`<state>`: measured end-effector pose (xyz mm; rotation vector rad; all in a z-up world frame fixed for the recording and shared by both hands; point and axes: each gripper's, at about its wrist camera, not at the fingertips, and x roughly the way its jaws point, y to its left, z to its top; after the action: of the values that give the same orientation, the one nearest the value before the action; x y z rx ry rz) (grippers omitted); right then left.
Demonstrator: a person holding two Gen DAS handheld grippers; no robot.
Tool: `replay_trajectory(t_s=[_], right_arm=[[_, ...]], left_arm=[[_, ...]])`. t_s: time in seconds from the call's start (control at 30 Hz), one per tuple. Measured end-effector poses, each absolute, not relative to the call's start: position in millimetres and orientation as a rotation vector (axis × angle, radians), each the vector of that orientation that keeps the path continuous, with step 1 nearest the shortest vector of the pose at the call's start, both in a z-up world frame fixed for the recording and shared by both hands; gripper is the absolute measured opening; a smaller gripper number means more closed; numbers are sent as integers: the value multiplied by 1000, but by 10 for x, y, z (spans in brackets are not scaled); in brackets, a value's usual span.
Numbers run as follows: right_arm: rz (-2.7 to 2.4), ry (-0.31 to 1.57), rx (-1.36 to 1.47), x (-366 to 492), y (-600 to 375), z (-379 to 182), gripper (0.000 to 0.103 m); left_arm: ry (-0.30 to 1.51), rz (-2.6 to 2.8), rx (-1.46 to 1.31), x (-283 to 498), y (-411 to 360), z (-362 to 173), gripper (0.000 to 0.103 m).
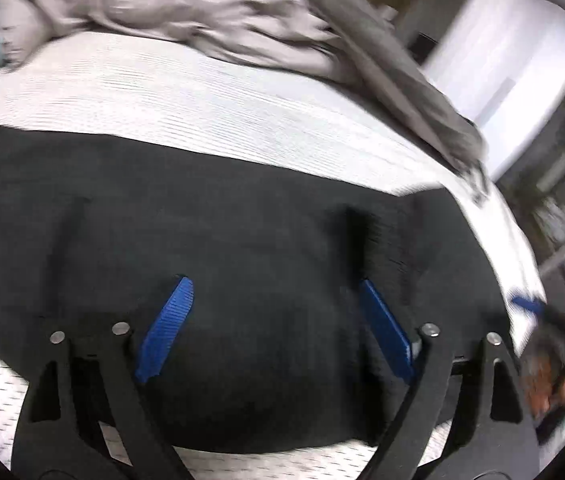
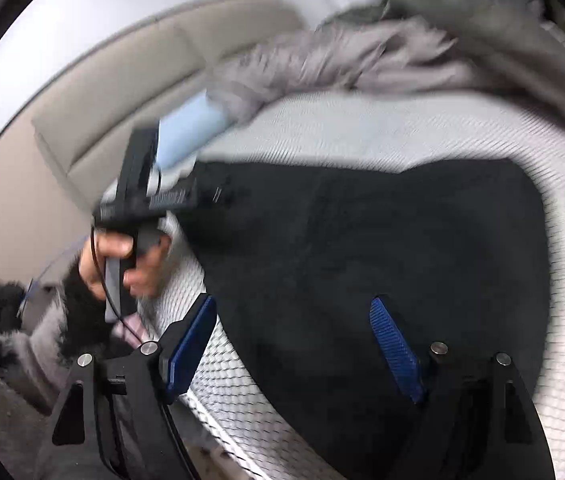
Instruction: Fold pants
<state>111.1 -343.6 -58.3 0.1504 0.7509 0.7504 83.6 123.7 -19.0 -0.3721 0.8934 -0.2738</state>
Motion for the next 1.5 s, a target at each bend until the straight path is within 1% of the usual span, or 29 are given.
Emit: replay_trajectory(t_s=[0.07,0.13,0.23,0.33,0.6,0.7,0.77,0.8,0.93,1.0,1.07,1.13,1.17,1.23,1.3,1.37,1.4,1.47,1.5], right_arm=[[584,741,175,1073,-3735,-633,83],[438,812,176,1198,-3879,-824,83],[384,945,115,1277,-3847,-1199,83],[375,945,26,1320,-3743,-1288,83],[375,944,34,1200,-3825,-1247,83],[375,946,33,1304,-3750,-1289,85],[374,946,31,1289,-3744,-1305,85],[373,946,29,1297,-3730,-1309,86],[370,950,34,1338,-3672,-1307,86],[367,951,32,1359,-3652,-1298,87],[366,953,31,1390,-3603,-1295,88],[369,953,33,1409,-3578,-1293,88],[369,952,34,1418,-3573,-1292,88],[369,950,44,1427,-3577,-1303,88],[369,949,49,1440,-3577,-1317,88],[370,947,48,1450,-3570,-1321,88],[370,948,50,1462,-3563,-1320,88],[369,948,50,1479,-3546,-1319,89],[369,946,45,1489,-3530,-1314,89]], left_arm=[[932,-374,-341,832,979,-239,74],[957,-398,-270,823,768,-296,70],[962,-379,-119,789,508,-367,70],[945,-355,-48,743,407,-389,70],[952,-357,-63,812,363,-431,69],[955,-365,-56,850,307,-417,66],[962,-392,-53,861,305,-386,60],[961,-408,-58,868,328,-361,59],[934,-426,-244,979,620,-243,59],[963,-437,-318,1105,685,-287,59],[1033,-470,-358,1293,649,-407,59],[1102,-504,-359,1456,567,-519,60],[1123,-514,-354,1547,524,-559,63],[1128,-531,-355,1657,484,-582,63],[1122,-512,-365,1692,486,-581,58],[1075,-484,-355,1650,492,-523,38],[1054,-478,-348,1627,491,-498,33],[996,-481,-328,1557,497,-397,15],[975,-485,-316,1527,507,-347,10]])
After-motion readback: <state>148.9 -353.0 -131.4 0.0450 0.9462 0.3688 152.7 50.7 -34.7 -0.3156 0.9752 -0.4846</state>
